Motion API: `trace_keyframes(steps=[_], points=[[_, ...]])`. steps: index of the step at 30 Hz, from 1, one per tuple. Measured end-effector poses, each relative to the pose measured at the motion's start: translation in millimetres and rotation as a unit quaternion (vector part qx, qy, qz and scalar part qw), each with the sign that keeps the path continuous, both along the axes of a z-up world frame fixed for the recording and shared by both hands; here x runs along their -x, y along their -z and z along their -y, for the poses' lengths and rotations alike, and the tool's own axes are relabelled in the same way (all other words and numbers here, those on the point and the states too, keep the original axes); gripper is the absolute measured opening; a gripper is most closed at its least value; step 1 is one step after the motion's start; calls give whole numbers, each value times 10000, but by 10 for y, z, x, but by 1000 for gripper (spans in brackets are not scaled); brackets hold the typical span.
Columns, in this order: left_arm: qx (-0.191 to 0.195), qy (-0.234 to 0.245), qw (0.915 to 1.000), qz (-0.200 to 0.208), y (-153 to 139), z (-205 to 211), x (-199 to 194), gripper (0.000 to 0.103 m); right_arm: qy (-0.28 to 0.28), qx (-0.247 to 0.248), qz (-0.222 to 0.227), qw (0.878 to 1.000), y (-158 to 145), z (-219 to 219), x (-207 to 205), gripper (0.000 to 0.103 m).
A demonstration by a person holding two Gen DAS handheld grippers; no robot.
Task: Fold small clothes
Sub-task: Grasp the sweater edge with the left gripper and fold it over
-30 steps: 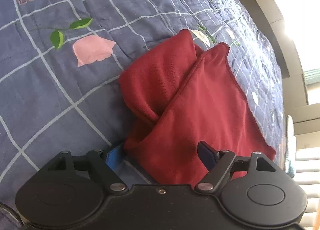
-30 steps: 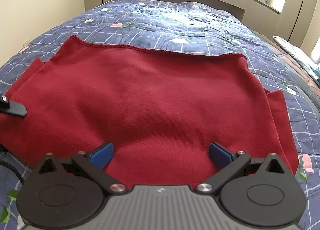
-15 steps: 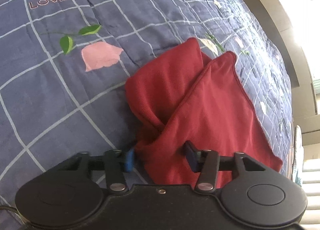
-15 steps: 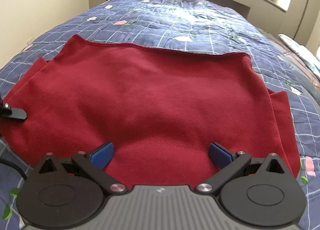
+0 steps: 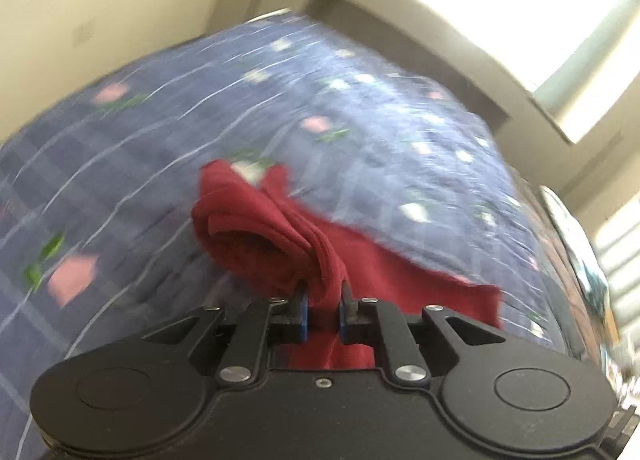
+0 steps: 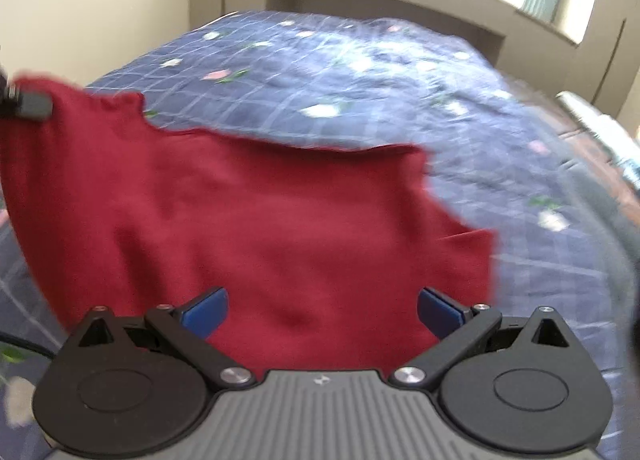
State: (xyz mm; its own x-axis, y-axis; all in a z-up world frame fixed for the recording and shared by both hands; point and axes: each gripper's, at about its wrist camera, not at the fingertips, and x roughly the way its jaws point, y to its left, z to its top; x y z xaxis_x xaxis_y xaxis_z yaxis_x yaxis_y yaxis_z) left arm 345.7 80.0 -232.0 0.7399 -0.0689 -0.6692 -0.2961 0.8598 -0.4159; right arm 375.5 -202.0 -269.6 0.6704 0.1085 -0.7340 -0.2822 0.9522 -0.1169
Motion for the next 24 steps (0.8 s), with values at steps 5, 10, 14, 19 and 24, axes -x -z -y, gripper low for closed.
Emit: trace_keyframes(steps=[5,10,14,19,24], points=[[-346,862,9950,372,-380,711,-286,11,469,118,77,9988,-169,722,-24,103],[-504,2186,9732,508,-494,1620,-458,11,1073,318,-16,9937,-176,1420,63,103],[-358,3073,9509,99,-215,2223,-509,11,1549,356,-253,9870,-43,1829,170,103],[-475,3570,9303,-690,274,2606,-434,12,1813,174,-510,9819,113,2064,233,103],[-301,3468,9315,-1058,420,2536,-388,30,1738,-90,-515,9834,91,2089,194,103]])
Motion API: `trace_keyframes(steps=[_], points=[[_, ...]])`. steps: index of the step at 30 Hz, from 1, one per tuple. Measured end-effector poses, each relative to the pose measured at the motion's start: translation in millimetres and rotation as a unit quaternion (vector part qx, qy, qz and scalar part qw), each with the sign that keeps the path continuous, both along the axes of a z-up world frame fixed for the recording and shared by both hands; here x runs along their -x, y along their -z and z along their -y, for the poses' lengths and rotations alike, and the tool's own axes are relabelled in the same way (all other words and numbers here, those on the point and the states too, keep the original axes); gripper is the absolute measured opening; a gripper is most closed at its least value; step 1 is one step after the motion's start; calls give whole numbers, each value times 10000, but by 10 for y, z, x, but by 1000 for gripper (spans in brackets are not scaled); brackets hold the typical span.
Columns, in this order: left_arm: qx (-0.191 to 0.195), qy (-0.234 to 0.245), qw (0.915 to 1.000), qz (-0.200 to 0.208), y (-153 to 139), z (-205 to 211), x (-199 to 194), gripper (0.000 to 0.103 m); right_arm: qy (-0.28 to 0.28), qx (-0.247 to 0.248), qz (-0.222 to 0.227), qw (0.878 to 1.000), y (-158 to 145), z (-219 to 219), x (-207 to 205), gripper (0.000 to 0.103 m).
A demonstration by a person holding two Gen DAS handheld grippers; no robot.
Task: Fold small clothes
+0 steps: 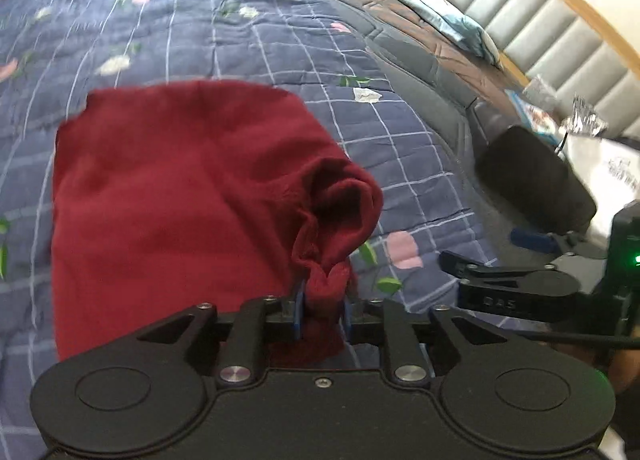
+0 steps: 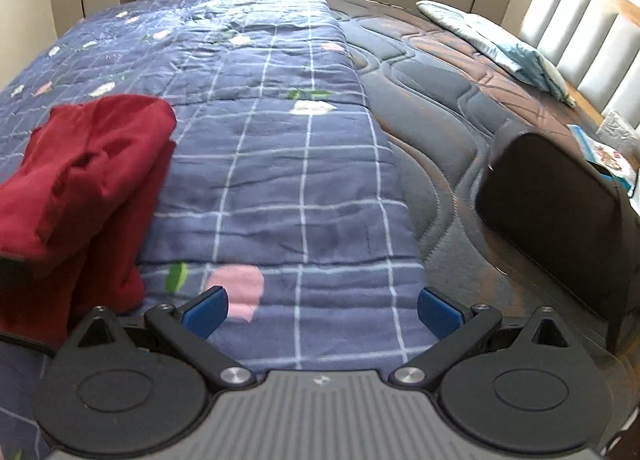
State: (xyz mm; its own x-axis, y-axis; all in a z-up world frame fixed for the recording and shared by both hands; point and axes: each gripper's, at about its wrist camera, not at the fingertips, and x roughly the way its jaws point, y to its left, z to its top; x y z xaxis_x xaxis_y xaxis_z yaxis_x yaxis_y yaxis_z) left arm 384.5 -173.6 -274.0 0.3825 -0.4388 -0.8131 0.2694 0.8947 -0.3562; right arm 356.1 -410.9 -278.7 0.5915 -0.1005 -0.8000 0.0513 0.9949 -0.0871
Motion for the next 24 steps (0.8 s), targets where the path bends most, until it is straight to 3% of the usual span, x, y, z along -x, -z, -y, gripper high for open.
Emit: trace_keyframes(steps=[1,3,7,10,13,15,19,20,24], points=[[72,-67,9999,-47,-12,-35,6,46,-39,-72,37,10000,-21,-8,-19,103],[110,-220,9997,-82,-74,-98,39,66,-127,-261,140,9995,-76,-24,-47,103],[33,-560,9984,-68,-172,-250,189,77,-347,-743,534,9952,-245,-91,-22,101],[-70,-1089,9940,-53,-269,-426,267,86,-802,-1031,686,9891,-346,-181,-58,90],[-164,-1778,9839,42,-305,-649,315,91,-1200,-1187,687,9833,-382,-346,-144,76],[-150,-2307,9729,29,-284,-830,294,92,-1431,-1256,681,9793,-385,-471,-210,58],[94,-3126,9496,-221,-155,-1189,247,92,-1713,-1117,360,9782,-294,-701,-314,36],[77,-3242,9454,-327,-97,-1247,221,92,-1733,-1080,298,9785,-266,-736,-314,23],[-18,-3350,9402,-614,71,-1330,165,92,-1776,-998,281,9786,-245,-738,-236,10]])
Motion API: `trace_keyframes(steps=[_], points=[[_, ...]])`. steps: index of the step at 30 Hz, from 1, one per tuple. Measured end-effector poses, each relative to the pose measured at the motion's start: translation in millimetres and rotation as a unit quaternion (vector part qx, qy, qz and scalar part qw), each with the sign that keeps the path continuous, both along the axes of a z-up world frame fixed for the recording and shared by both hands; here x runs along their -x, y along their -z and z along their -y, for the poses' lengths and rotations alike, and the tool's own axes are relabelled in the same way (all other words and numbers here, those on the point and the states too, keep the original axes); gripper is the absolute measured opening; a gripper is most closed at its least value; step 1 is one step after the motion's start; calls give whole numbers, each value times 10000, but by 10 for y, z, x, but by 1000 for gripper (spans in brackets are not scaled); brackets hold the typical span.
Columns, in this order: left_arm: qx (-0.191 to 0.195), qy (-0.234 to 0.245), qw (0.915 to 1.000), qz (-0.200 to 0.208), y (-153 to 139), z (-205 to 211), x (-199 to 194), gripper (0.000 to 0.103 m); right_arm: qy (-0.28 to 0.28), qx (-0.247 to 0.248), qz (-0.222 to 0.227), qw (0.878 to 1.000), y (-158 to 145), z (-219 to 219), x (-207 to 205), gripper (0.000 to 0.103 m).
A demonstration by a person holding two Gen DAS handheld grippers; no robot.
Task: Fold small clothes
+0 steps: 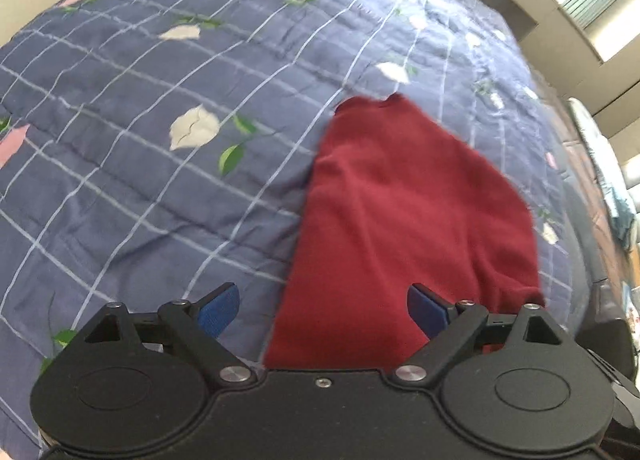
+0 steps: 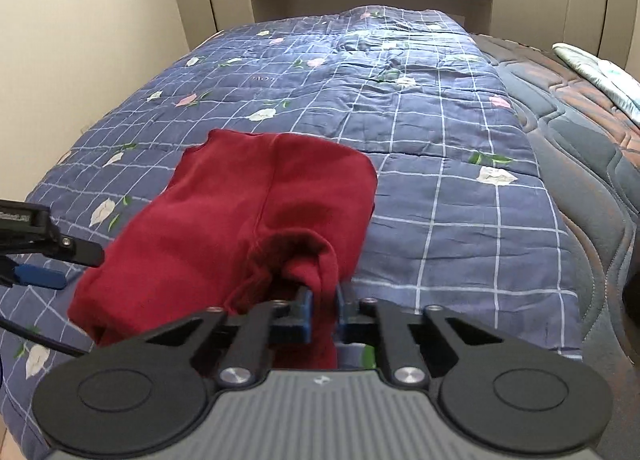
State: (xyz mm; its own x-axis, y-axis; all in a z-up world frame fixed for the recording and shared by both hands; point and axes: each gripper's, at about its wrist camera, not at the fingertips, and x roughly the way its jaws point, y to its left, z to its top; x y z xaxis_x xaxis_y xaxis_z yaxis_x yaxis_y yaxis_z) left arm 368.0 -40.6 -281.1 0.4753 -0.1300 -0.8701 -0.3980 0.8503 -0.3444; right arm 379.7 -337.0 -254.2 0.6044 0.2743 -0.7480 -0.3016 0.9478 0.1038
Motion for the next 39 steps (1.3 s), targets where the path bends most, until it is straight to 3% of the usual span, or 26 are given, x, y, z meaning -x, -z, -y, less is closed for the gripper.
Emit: trace_keyframes(steps=[7,10,14,20,22,23,25,29,34,37,39], points=[[75,271,9990,-342,241,51,80,92,-81,428,-121,9990,169,32,186,8],[160,289,9981,-528,375,40,96,93,182,309,-370,9987,274,85,147,9],[145,299,9980,-530,376,35,96,93,478,-63,-404,9980,168,217,137,45],[97,344,9979,-538,347,46,74,92,-64,-300,-102,9995,-44,302,103,63],[104,327,9980,-535,345,57,73,92,-211,-425,-86,9988,-59,319,-2,59],[108,318,9980,-532,345,58,73,92,-312,-405,-102,9986,-58,304,-69,51],[106,307,9981,-527,341,55,77,93,-569,-198,-169,9980,-24,225,-175,43],[82,272,9981,-552,327,59,71,95,-1052,313,-300,9935,86,71,-234,11],[106,218,9980,-575,318,49,72,95,-1236,792,298,9887,-37,-8,29,6],[122,170,9982,-569,313,52,77,95,-1654,1413,682,9737,-19,-115,268,6],[123,142,9984,-539,300,51,83,95,-1858,1735,698,9646,85,-161,359,6]])
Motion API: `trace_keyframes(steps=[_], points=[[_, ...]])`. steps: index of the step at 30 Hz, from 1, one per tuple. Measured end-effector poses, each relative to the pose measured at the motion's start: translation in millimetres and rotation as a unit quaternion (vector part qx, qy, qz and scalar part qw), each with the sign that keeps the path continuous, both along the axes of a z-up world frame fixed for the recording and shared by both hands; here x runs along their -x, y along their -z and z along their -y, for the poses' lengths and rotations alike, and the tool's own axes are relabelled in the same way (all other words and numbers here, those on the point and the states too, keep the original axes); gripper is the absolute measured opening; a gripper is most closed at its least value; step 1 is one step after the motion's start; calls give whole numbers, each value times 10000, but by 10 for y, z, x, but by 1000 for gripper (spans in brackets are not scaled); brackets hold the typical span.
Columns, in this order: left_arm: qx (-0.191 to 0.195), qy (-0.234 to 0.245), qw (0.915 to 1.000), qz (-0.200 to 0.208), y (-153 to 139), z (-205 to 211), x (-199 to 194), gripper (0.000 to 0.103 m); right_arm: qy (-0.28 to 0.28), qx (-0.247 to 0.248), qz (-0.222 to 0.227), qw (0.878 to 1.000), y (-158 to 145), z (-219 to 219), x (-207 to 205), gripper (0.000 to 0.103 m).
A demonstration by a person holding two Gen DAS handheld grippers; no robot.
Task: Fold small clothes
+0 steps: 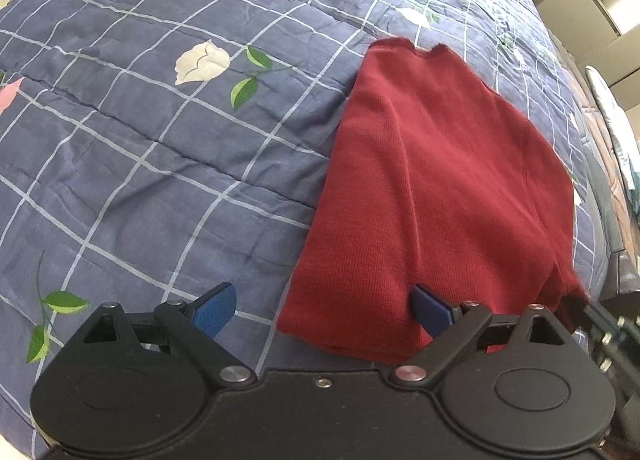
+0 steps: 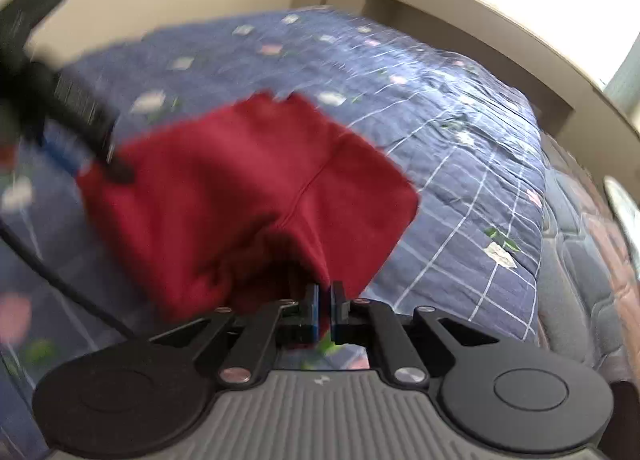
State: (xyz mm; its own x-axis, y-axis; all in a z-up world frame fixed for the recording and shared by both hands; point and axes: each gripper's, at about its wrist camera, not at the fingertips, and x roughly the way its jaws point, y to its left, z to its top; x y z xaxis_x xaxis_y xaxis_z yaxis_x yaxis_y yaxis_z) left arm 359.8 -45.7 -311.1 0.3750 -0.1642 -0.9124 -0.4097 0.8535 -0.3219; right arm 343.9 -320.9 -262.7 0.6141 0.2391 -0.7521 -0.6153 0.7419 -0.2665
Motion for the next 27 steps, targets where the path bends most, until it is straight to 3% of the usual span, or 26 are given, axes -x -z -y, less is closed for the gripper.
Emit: trace_keyframes(steps=[4,7,10,12,13,15,16,23,27], points=[[43,16,10000,40,-4,-19,17,95,91,85,-149,9998,105,-8,6,6],[52,112,9999,21,-5,-26,6,95,432,-62,-393,9983,85,-19,-25,12],[60,232,9997,-44,-4,-26,-26,96,1021,-364,-730,9914,36,130,-26,36],[47,322,9994,-77,-12,-19,-39,97,1461,-613,-806,9841,-42,235,-42,56],[47,384,9992,-76,-21,-17,-43,98,1640,-696,-786,9809,-81,279,-53,62],[52,498,9987,-59,-25,-8,-45,99,2093,-918,-635,9715,-176,334,-88,97],[50,558,9984,-54,-23,0,-46,99,2265,-1035,-533,9670,-207,345,-109,102],[126,767,9969,-76,-6,55,-24,101,2912,-1356,-449,9459,-174,305,-426,103],[143,712,9973,-48,-32,68,-28,102,3245,-1662,-719,9284,-74,270,-517,103]])
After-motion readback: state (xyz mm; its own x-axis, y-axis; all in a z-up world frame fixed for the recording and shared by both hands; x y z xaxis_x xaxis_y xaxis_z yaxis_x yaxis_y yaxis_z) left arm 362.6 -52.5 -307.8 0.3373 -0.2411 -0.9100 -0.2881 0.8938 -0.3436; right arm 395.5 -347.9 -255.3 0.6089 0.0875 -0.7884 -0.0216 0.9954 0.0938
